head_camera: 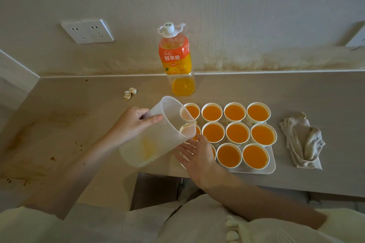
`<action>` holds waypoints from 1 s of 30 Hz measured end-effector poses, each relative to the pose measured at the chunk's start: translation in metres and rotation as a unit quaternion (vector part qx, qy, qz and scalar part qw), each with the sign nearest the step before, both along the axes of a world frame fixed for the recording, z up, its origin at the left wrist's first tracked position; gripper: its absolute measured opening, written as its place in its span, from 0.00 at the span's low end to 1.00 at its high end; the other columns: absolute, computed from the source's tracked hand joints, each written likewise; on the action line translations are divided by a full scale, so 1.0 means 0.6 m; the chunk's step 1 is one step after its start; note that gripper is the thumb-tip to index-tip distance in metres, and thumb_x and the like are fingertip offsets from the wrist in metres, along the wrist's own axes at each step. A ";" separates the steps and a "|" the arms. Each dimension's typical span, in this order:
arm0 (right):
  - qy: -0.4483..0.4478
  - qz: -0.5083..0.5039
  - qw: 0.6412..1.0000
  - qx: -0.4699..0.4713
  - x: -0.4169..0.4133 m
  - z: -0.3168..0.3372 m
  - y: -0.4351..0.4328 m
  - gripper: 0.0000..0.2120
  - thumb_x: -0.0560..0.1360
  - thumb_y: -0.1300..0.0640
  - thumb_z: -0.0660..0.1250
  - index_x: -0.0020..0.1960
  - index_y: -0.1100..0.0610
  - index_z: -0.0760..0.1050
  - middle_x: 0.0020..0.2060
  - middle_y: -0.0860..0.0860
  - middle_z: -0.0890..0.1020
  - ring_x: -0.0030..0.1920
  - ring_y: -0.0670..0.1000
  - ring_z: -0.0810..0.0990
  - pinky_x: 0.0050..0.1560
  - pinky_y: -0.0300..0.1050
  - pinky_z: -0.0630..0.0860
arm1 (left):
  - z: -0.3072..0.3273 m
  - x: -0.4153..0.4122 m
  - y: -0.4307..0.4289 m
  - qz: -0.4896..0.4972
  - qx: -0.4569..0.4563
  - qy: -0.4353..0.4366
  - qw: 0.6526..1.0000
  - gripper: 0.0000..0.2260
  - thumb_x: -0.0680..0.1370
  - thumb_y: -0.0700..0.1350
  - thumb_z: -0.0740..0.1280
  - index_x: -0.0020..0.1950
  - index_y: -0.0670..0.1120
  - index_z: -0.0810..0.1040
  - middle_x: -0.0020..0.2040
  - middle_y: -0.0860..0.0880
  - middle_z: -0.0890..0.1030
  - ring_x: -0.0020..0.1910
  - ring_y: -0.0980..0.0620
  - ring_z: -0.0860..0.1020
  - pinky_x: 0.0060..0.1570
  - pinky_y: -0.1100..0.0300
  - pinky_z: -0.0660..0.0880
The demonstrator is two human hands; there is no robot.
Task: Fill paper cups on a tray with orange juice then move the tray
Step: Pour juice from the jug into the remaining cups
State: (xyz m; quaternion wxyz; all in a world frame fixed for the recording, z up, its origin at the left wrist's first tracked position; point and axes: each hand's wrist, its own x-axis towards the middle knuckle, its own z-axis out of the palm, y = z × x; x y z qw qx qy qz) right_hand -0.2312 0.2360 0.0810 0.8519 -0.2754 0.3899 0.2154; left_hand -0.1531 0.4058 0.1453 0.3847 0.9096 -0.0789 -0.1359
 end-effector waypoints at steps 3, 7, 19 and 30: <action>0.000 -0.009 1.000 -0.027 -0.004 0.005 -0.009 0.15 0.82 0.47 0.56 0.63 0.54 0.71 0.59 0.54 0.78 0.63 0.57 0.76 0.70 0.57 0.68 | 0.005 0.012 -0.026 -0.029 0.007 -0.007 1.000 0.22 0.74 0.51 0.70 0.29 0.45 0.62 0.23 0.57 0.60 0.23 0.58 0.60 0.25 0.67 0.57; 0.007 -0.031 0.999 -0.011 -0.008 0.007 -0.024 0.16 0.83 0.48 0.55 0.64 0.56 0.70 0.62 0.56 0.78 0.66 0.59 0.75 0.71 0.59 0.66 | 0.002 0.027 -0.061 -0.066 0.033 -0.010 0.997 0.22 0.74 0.51 0.71 0.27 0.46 0.63 0.21 0.57 0.61 0.22 0.58 0.61 0.25 0.66 0.57; 0.036 -0.068 0.997 0.011 -0.007 0.005 -0.056 0.15 0.84 0.51 0.54 0.63 0.60 0.69 0.59 0.63 0.78 0.62 0.63 0.77 0.63 0.58 0.73 | 0.024 0.046 -0.136 -0.115 0.113 -0.012 0.987 0.23 0.73 0.54 0.71 0.27 0.46 0.62 0.23 0.55 0.61 0.19 0.59 0.62 0.23 0.67 0.61; 0.051 -0.087 0.994 0.048 -0.007 -0.004 -0.061 0.16 0.84 0.53 0.53 0.63 0.62 0.70 0.56 0.64 0.78 0.63 0.64 0.75 0.60 0.57 0.73 | 0.028 0.054 -0.160 -0.148 0.154 0.007 0.977 0.25 0.73 0.55 0.71 0.27 0.47 0.60 0.25 0.52 0.61 0.24 0.55 0.60 0.23 0.67 0.60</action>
